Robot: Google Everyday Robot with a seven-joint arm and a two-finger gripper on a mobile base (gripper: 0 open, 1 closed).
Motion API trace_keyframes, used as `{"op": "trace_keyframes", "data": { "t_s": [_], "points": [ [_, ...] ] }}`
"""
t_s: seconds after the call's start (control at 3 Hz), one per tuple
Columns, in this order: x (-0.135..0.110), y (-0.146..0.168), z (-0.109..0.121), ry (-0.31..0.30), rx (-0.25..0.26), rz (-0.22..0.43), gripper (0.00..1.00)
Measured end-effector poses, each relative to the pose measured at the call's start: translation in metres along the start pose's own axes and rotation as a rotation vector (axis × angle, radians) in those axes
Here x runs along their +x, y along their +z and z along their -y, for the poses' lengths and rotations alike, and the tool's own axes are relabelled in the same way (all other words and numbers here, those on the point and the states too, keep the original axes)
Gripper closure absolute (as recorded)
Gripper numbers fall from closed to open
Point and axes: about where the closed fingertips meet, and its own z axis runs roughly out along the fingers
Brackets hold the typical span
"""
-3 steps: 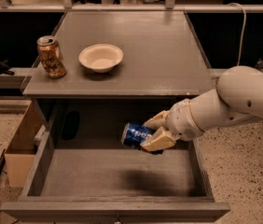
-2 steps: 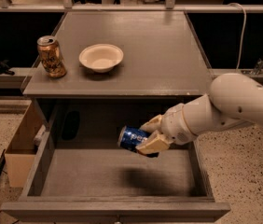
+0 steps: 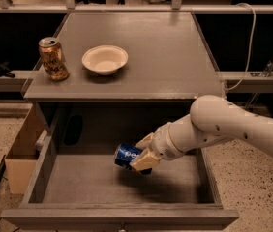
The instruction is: Place pepsi can into top drawer
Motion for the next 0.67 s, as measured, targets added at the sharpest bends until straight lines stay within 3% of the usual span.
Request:
{"op": "trace_keyframes", "data": {
  "t_s": [0.67],
  "points": [
    [0.01, 0.031, 0.011, 0.027, -0.008, -0.014, 1.0]
  ]
}}
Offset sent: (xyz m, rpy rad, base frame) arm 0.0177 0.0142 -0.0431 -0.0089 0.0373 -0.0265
